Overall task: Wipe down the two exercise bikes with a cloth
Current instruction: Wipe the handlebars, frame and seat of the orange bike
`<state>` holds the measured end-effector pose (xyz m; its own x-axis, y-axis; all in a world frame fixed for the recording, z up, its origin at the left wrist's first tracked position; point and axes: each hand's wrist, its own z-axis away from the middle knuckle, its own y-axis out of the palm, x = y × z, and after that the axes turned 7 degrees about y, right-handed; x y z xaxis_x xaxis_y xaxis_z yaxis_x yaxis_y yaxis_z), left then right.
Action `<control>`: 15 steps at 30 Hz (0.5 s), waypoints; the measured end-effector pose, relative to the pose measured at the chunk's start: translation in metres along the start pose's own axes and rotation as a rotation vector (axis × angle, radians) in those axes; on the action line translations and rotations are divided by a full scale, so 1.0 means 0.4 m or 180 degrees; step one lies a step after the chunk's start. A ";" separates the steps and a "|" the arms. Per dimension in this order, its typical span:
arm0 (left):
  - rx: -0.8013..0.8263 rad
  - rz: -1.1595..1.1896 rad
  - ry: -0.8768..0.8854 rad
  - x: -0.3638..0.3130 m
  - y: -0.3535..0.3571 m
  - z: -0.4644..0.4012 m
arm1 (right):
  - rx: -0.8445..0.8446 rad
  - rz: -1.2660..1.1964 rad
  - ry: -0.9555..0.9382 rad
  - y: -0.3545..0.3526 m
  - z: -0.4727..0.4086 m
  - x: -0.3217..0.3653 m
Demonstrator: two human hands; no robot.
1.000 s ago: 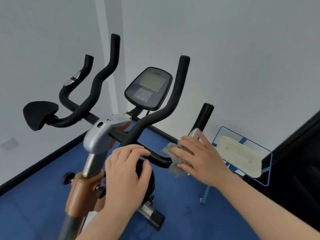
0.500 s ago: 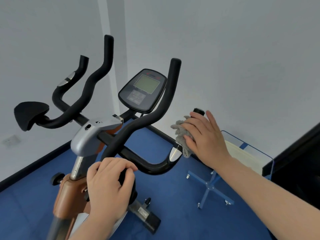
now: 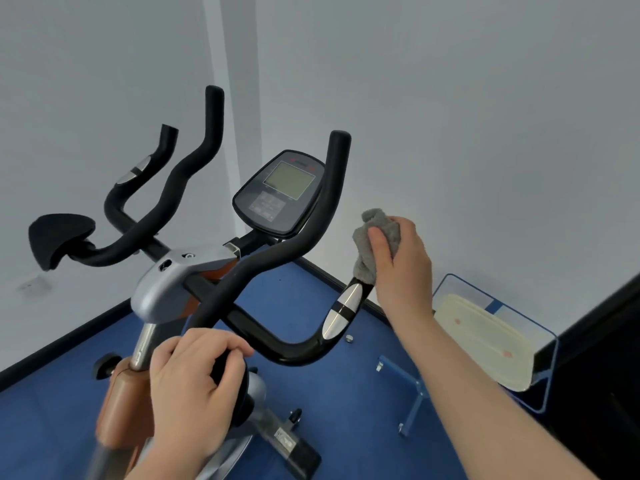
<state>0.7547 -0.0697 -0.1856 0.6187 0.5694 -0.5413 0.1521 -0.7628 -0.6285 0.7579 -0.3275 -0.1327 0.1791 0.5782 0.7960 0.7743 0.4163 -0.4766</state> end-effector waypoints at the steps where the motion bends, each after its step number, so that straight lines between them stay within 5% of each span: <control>1: -0.0003 0.0005 0.0009 0.000 -0.001 0.000 | -0.0067 -0.0092 0.0050 0.011 0.021 0.000; 3: -0.0016 0.0017 0.0032 0.000 -0.001 -0.001 | -0.0077 0.0131 -0.0270 0.015 0.036 0.002; 7: -0.0029 0.0047 0.0028 0.001 0.000 -0.005 | 0.0715 0.1046 -0.1431 -0.038 -0.055 -0.012; 11: 0.0010 0.0031 0.0039 0.002 0.000 -0.002 | 0.0248 0.0536 -0.1253 -0.023 -0.005 -0.015; 15: 0.0062 0.0007 -0.0036 0.005 -0.002 0.000 | 0.0152 0.0910 -0.1870 -0.010 0.045 -0.054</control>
<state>0.7557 -0.0679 -0.1862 0.6101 0.5714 -0.5489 0.1356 -0.7579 -0.6381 0.7400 -0.3288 -0.1548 0.0020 0.9522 0.3056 0.7150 0.2123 -0.6661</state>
